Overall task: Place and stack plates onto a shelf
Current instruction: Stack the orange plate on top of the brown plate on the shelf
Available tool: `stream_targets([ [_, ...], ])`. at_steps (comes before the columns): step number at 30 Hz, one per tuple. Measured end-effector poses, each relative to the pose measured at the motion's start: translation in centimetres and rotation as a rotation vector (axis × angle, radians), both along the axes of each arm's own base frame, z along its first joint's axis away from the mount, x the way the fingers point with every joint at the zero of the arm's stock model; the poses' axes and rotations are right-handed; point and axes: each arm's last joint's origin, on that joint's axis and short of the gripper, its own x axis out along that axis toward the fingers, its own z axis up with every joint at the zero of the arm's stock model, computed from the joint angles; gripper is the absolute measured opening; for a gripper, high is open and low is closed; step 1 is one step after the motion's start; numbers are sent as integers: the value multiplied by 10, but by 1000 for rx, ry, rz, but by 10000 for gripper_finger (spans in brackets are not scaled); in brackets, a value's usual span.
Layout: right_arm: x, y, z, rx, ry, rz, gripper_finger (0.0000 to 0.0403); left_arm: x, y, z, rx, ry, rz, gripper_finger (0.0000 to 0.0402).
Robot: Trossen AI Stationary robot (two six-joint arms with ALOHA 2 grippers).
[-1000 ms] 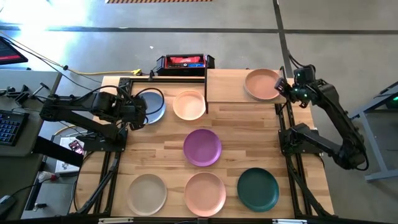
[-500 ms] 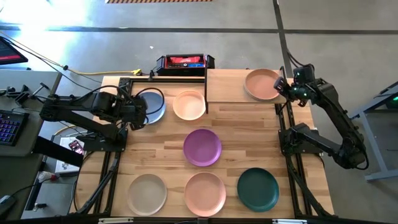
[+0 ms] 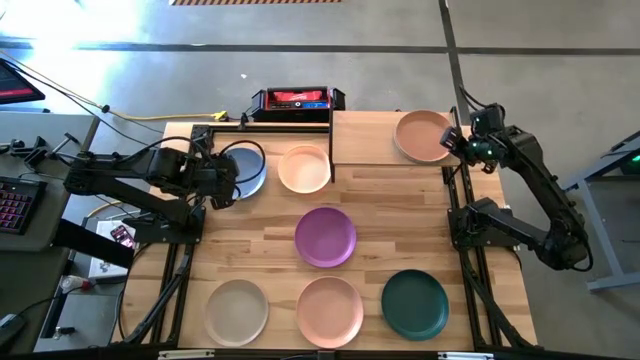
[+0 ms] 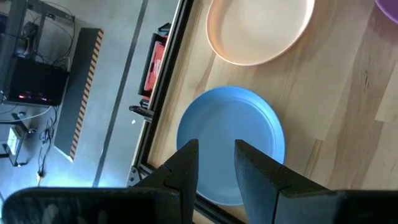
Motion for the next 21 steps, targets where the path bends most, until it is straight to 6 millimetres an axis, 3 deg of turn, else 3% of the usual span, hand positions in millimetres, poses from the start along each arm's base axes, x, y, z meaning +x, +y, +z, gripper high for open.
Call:
stream_targets([
  [14,-1,1,-1,7,26,10,94,0,0,0,0,0,0,91],
  [21,4,8,12,-78,-215,174,94,0,-2,-1,-79,9,-22,91],
])
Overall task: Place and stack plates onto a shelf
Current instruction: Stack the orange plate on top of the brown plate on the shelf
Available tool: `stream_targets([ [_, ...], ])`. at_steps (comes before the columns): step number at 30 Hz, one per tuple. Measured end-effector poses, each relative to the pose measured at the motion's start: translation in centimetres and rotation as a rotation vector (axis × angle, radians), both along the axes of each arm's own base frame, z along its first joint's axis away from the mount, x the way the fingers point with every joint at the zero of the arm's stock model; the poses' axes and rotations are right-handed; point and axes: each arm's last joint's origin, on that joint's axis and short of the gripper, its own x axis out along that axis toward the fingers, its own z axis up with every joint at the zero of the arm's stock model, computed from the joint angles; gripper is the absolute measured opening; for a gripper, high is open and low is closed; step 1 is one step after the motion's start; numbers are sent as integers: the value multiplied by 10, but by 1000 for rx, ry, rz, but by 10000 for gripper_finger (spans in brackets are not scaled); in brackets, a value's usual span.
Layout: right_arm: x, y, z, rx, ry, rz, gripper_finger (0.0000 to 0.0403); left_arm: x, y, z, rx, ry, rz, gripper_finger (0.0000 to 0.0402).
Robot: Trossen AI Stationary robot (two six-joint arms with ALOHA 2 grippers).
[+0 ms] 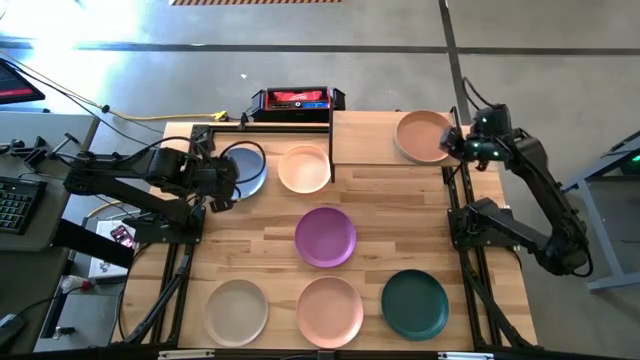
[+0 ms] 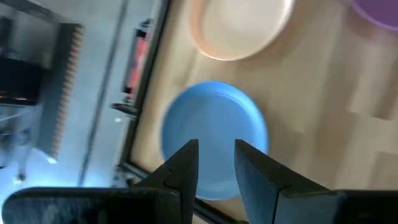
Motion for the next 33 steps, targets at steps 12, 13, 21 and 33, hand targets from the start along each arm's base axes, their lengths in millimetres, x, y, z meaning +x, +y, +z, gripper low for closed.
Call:
stream_targets([
  [12,26,33,16,-22,-250,384,94,0,-4,-2,-212,-51,78,91],
  [13,29,35,19,-47,-265,406,94,0,-3,-2,-215,-53,87,91],
  [21,61,46,41,-293,-401,575,94,12,12,-4,-187,-55,86,91],
  [33,86,62,39,-327,-368,694,94,62,35,-15,-100,21,-314,91],
])
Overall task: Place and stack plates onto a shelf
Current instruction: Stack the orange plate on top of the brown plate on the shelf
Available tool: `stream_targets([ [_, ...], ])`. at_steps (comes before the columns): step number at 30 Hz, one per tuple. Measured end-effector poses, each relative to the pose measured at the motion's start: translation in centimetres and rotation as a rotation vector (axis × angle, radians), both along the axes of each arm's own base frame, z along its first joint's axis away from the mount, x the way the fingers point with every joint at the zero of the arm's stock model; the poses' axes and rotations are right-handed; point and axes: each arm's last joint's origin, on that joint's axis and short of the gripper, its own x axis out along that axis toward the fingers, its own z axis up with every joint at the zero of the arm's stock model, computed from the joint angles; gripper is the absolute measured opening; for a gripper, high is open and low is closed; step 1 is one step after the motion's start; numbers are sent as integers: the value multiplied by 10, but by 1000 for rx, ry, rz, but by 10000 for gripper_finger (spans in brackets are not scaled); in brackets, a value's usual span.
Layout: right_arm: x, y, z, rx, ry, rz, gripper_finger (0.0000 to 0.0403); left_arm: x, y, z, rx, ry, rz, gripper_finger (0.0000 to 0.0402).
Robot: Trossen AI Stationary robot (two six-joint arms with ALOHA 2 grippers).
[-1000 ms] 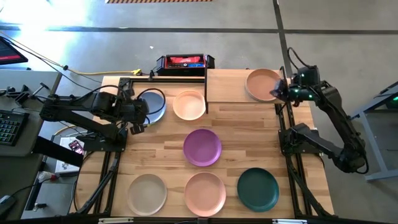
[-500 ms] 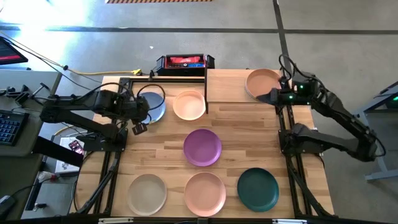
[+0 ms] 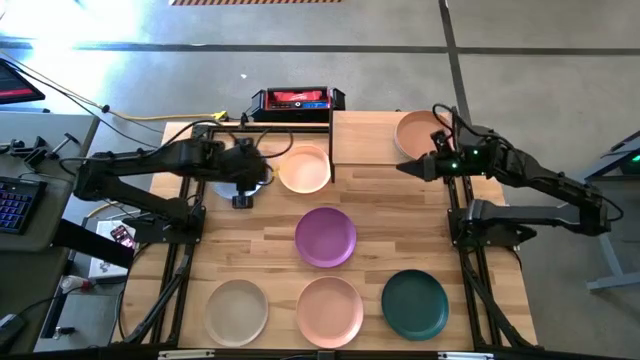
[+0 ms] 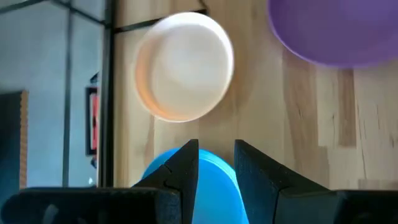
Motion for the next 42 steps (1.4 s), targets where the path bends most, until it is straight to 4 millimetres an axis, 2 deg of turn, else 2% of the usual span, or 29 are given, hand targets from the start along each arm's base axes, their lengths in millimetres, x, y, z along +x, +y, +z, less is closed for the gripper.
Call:
stream_targets([
  [6,4,4,-1,-76,26,-7,94,19,18,-20,-3,126,-88,91],
  [11,4,4,-2,-103,38,-3,94,36,34,-37,-18,164,-78,91],
  [24,4,4,-3,-120,50,7,94,59,61,-75,-94,275,-129,91],
  [29,4,4,-3,-119,50,9,94,60,81,-84,-156,233,36,91],
  [36,4,4,-3,-152,55,21,94,55,128,-95,-216,96,340,91],
  [42,4,4,-3,-153,55,21,94,52,159,-111,-332,-5,541,91],
])
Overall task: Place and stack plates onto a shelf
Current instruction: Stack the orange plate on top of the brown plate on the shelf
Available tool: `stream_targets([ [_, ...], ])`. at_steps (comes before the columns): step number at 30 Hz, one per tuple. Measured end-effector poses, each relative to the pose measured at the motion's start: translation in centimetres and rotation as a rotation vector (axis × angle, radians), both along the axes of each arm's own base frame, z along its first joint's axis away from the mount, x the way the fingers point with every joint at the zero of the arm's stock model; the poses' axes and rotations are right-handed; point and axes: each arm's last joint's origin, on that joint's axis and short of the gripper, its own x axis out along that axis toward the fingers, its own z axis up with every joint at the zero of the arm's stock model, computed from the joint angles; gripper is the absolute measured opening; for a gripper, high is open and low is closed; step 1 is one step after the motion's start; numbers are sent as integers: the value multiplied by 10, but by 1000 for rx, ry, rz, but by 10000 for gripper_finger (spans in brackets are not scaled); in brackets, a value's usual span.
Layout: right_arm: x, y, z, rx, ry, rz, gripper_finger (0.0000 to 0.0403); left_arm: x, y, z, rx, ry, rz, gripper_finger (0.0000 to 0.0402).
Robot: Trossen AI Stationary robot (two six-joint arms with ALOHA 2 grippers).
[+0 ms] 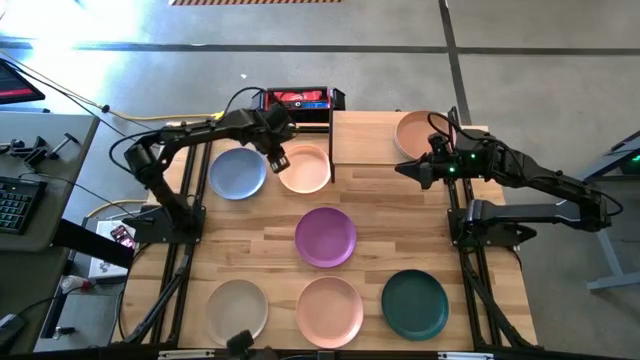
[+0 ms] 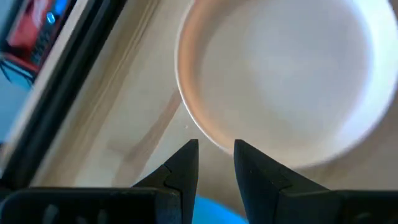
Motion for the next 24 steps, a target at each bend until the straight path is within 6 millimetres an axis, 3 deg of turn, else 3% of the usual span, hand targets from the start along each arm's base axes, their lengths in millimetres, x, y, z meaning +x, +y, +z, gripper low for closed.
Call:
stream_targets([
  [10,0,0,0,3,0,-1,94,2,18,-33,-113,13,143,91],
  [24,0,0,0,17,-3,-10,94,6,26,-31,-104,-84,266,91],
])
